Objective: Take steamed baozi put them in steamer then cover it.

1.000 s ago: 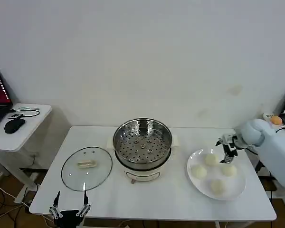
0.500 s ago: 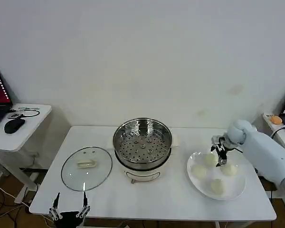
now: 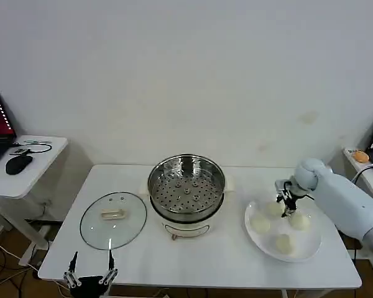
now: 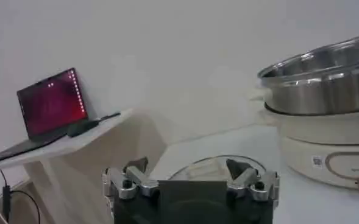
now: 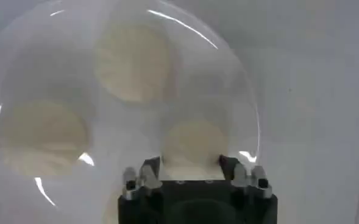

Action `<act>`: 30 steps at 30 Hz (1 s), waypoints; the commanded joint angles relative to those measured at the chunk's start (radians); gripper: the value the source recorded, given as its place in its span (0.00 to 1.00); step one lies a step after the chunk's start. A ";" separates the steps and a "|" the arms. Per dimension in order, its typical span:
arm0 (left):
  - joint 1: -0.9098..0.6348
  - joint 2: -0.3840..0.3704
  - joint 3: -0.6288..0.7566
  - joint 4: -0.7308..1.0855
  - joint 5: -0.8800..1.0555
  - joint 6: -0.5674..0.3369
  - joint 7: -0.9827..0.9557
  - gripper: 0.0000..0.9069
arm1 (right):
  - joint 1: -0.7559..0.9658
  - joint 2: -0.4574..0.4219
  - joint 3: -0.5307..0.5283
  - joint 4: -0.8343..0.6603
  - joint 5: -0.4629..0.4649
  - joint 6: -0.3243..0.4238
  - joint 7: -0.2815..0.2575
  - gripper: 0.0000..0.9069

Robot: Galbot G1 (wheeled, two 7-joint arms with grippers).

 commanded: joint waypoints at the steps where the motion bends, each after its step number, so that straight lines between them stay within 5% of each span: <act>1: 0.001 -0.002 0.004 -0.003 0.003 0.000 -0.002 1.00 | 0.002 -0.016 -0.009 0.020 0.013 -0.001 -0.003 0.60; 17: -0.010 0.012 0.004 0.006 -0.004 0.001 -0.011 1.00 | 0.300 -0.097 -0.091 0.187 0.195 -0.025 0.022 0.60; 30: -0.013 0.016 -0.005 0.015 -0.007 0.000 -0.021 1.00 | 0.580 0.100 -0.266 0.131 0.340 0.000 0.063 0.60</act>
